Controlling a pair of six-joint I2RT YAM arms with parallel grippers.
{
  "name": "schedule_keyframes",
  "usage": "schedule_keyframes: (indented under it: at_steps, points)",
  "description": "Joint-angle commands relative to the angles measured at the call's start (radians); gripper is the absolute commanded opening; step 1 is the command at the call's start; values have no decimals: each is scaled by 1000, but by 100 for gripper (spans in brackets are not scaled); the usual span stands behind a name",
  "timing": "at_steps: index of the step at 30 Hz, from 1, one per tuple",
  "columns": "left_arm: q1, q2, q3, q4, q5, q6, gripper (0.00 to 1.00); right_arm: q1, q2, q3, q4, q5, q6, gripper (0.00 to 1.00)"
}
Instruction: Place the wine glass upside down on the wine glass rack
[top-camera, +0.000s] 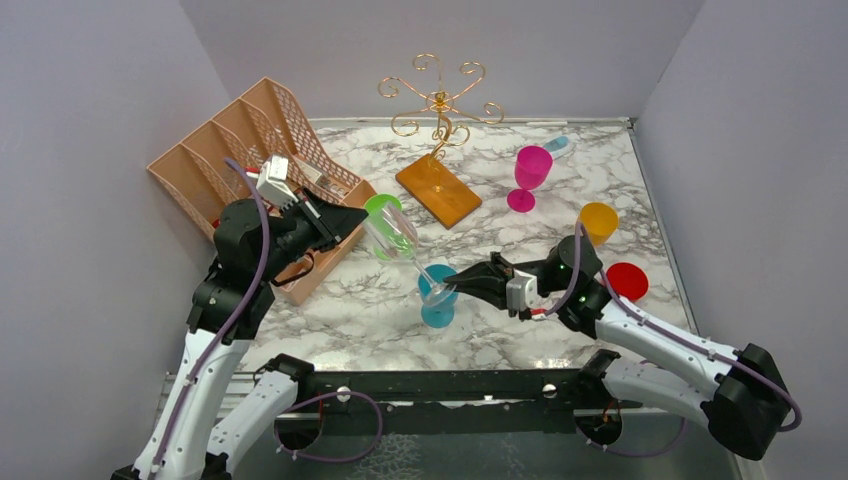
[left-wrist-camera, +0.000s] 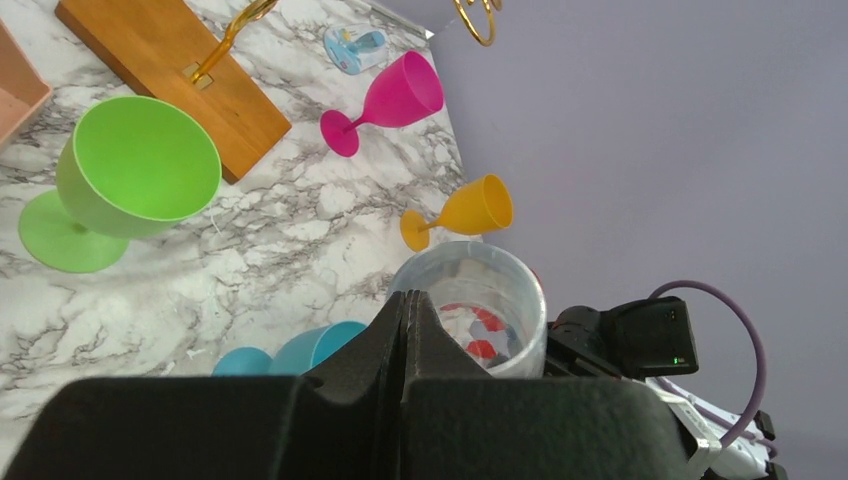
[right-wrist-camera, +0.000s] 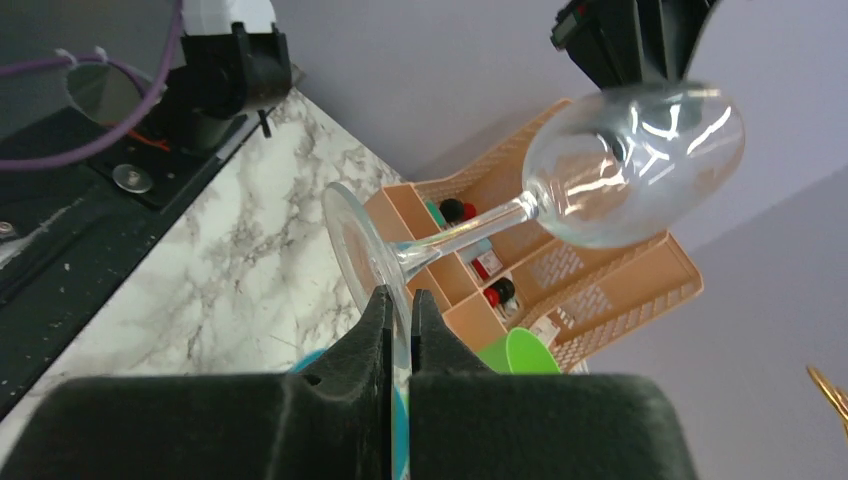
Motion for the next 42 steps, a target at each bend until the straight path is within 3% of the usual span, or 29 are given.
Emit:
schedule_keyframes:
  at_steps: [1, 4, 9, 12, 18, 25, 30, 34, 39, 42]
  points:
    - [-22, -6, -15, -72, 98, -17, 0, 1, -28, 43, 94, 54, -29, 1]
    - [-21, -15, -9, -75, 47, 6, 7, 1, -47, 41, 62, 61, -26, 1]
    - [-21, -44, 12, -86, -83, 53, 42, 1, -75, 39, 34, 111, 24, 1]
    - [-22, -56, 42, -102, -153, 109, 63, 0, -92, 51, 15, 171, 117, 1]
    - [-21, -49, 91, -129, -241, 250, 87, 1, -140, 120, -91, 325, 378, 1]
    - [-21, -88, 39, -115, -366, 358, 99, 1, -163, 300, -252, 482, 764, 1]
    - [-21, -119, -45, -77, -415, 393, 99, 0, -78, 505, -388, 559, 924, 1]
    - [-21, -136, -121, -43, -409, 422, 99, 0, 15, 657, -434, 611, 962, 1]
    - [-21, -157, -222, 18, -394, 462, 99, -1, 228, 927, -592, 731, 883, 1]
    - [-21, -169, -277, 60, -377, 477, 99, -4, 327, 1028, -585, 791, 889, 1]
